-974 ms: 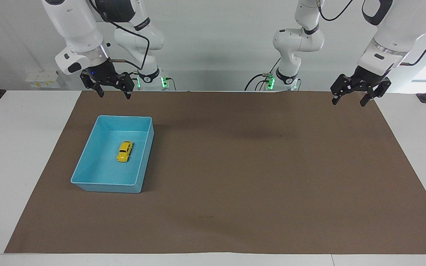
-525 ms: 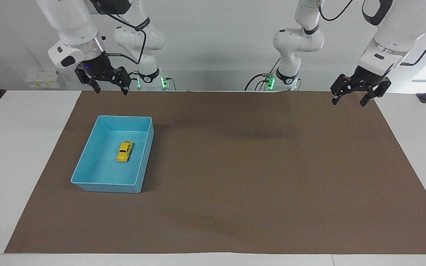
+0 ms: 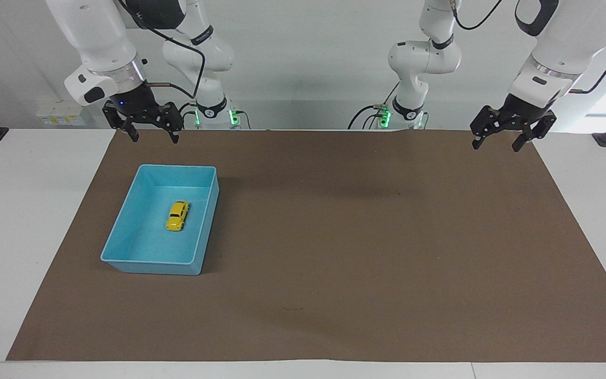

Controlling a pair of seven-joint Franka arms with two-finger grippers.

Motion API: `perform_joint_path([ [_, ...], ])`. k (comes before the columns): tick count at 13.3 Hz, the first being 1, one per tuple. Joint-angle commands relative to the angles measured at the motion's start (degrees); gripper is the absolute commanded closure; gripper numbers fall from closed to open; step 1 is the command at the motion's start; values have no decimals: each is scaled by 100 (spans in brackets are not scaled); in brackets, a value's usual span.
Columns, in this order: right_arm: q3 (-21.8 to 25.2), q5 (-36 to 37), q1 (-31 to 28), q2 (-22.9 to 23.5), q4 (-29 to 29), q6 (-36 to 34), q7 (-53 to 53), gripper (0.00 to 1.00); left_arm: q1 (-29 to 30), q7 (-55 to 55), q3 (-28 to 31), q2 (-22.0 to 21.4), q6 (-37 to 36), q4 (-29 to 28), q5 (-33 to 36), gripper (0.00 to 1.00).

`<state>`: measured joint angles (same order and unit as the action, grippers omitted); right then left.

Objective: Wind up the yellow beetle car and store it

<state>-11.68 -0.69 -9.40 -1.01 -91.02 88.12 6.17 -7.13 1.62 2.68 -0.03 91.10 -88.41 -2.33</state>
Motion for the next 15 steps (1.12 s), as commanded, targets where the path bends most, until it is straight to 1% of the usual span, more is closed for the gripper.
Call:
perform_joint_path([
  [1,-45,78,-62,-4,-12,134,-204,0,-16,-57,5,-112,-75,-71,92,0],
  [7,-37,96,-62,-5,-21,65,-204,0,-8,-57,5,-112,-75,-71,92,0],
  [11,33,113,-80,-4,23,-181,-239,0,-8,-57,5,-112,-75,-71,92,0],
  [13,261,105,191,-4,41,-260,-248,0,-16,-57,5,-112,-75,-71,92,0],
  [15,813,87,735,-4,58,-304,-256,0,-16,-57,5,-112,-75,-71,92,0],
])
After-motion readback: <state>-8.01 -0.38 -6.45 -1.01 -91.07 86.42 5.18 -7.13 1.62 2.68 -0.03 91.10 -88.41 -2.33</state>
